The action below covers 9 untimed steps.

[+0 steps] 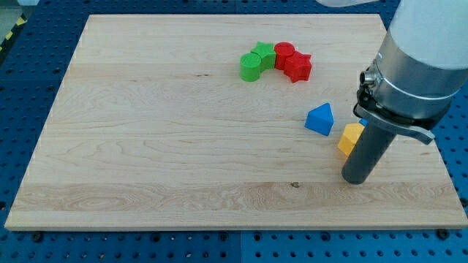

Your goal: Push blue triangle into yellow blocks and blue cube

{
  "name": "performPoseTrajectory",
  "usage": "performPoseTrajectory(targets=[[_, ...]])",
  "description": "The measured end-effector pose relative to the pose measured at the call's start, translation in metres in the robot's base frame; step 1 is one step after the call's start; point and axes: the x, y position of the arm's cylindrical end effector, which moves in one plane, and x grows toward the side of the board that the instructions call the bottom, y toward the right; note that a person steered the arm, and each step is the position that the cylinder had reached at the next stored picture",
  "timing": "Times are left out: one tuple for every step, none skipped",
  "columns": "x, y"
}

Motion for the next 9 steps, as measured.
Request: performPoseTrajectory(targets=[[0.000,0.004],[-0.002,0.015],[-0.005,0.016],[-0.005,0.014],[-0.011,-0.024],[-0.043,-0.071],[-0.079,-0.083],[-0.099,-0.076],[-0.104,-0.067]])
